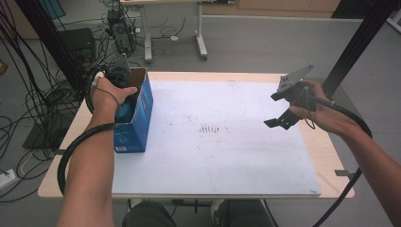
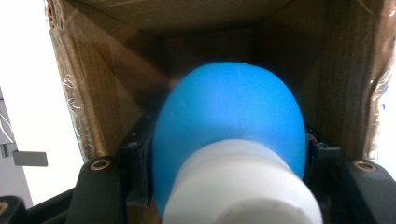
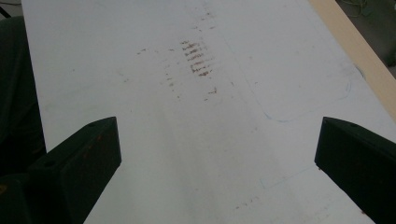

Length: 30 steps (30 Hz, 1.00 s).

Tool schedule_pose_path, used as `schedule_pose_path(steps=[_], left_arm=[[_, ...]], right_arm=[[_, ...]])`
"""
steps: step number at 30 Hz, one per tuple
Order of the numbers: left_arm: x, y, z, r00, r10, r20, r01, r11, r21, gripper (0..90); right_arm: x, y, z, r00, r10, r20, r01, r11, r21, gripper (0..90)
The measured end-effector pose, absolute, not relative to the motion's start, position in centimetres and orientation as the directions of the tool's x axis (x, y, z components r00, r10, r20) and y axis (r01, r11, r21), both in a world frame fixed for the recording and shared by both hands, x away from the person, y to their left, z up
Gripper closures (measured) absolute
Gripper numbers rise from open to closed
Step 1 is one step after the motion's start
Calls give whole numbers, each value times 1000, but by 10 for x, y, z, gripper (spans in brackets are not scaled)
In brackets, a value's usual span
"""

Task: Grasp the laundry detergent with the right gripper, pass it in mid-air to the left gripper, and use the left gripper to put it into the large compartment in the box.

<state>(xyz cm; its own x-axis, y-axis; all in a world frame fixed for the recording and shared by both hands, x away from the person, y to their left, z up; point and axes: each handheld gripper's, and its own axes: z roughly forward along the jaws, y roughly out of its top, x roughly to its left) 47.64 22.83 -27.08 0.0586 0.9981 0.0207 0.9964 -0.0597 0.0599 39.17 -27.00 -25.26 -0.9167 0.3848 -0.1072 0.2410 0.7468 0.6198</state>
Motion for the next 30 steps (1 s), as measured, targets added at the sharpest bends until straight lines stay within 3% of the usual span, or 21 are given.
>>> schedule_pose_path(steps=[30], left_arm=[[478,228,-271,59,998,18,996,-60,65,368]], right_arm=[[391,-273,-251,-914,389,-117,244,754,609,3]])
